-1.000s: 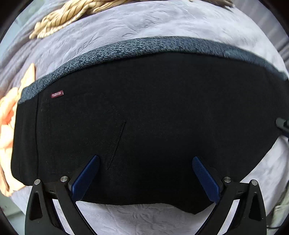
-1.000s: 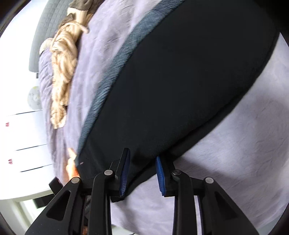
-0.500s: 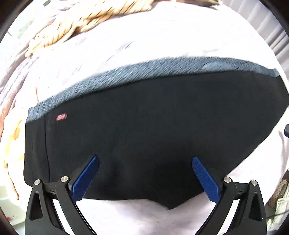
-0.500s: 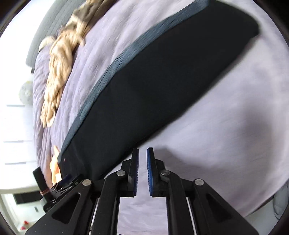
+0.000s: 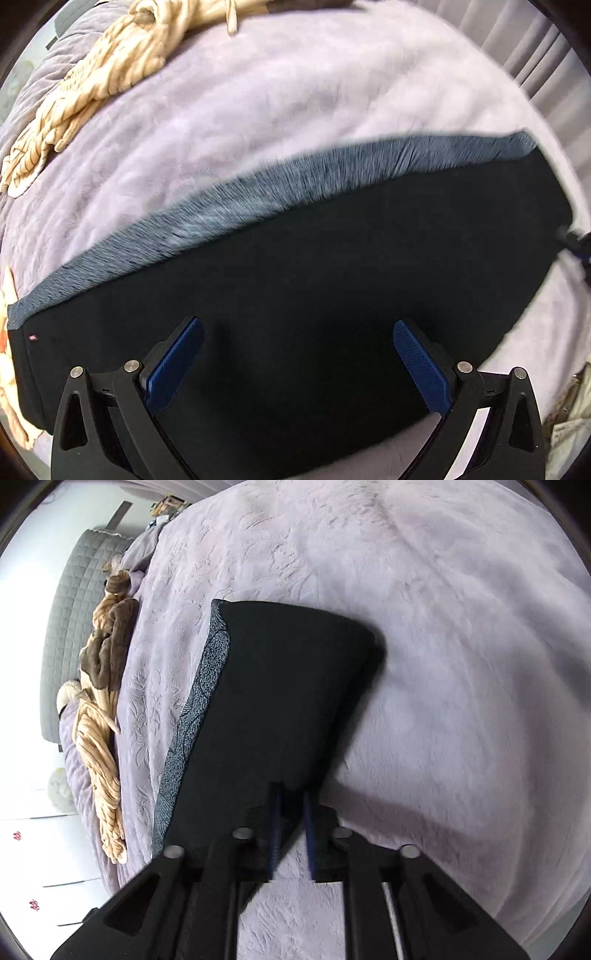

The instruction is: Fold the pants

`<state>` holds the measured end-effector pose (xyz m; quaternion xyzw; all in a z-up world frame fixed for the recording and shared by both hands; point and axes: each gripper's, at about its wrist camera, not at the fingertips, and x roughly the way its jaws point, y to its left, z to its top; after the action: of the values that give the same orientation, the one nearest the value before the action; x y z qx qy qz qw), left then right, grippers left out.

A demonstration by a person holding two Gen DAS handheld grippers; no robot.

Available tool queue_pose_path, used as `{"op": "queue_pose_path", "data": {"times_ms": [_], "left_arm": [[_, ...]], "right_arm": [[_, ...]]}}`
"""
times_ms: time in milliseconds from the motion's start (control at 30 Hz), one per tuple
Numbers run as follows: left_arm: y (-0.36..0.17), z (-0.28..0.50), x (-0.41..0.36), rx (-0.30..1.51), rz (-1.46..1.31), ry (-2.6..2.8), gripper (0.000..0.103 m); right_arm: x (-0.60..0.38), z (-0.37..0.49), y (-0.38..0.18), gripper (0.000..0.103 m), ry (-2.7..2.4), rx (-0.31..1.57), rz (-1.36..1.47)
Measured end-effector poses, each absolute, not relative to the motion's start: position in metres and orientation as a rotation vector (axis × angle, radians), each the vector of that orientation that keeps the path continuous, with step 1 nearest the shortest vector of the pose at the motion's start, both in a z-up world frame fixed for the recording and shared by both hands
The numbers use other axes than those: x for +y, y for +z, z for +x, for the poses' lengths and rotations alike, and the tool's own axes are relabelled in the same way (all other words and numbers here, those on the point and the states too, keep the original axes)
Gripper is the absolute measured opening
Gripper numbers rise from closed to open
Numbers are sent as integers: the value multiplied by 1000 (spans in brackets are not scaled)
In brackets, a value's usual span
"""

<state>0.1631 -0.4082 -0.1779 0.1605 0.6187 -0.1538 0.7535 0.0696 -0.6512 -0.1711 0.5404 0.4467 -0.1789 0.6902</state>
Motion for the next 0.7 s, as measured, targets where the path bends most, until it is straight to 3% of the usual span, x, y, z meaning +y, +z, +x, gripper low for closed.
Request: {"op": "queue_pose_path", "data": {"times_ms": [133, 233, 333, 367, 400, 700], "left_arm": [[-192, 161, -405, 1367, 280, -322, 103], [-192, 158, -407, 1363, 300, -329, 103], [-193, 159, -413, 1371, 306, -323, 103], [-193, 160, -415, 1373, 307, -323, 103], [-195, 163, -413, 1374, 308, -325, 103], [-195, 179, -394, 1429, 284, -329, 102]], "right_arm": [[-653, 79, -166, 7, -392, 1053, 1044], [-662, 71, -184, 7, -361, 1046, 1148], [-664, 52, -184, 19, -332, 984, 1229], [-664, 49, -184, 30, -335, 982, 1236], [-665, 43, -184, 33, -328, 966, 1250], [-678, 58, -213, 33, -239, 843, 1341]]}}
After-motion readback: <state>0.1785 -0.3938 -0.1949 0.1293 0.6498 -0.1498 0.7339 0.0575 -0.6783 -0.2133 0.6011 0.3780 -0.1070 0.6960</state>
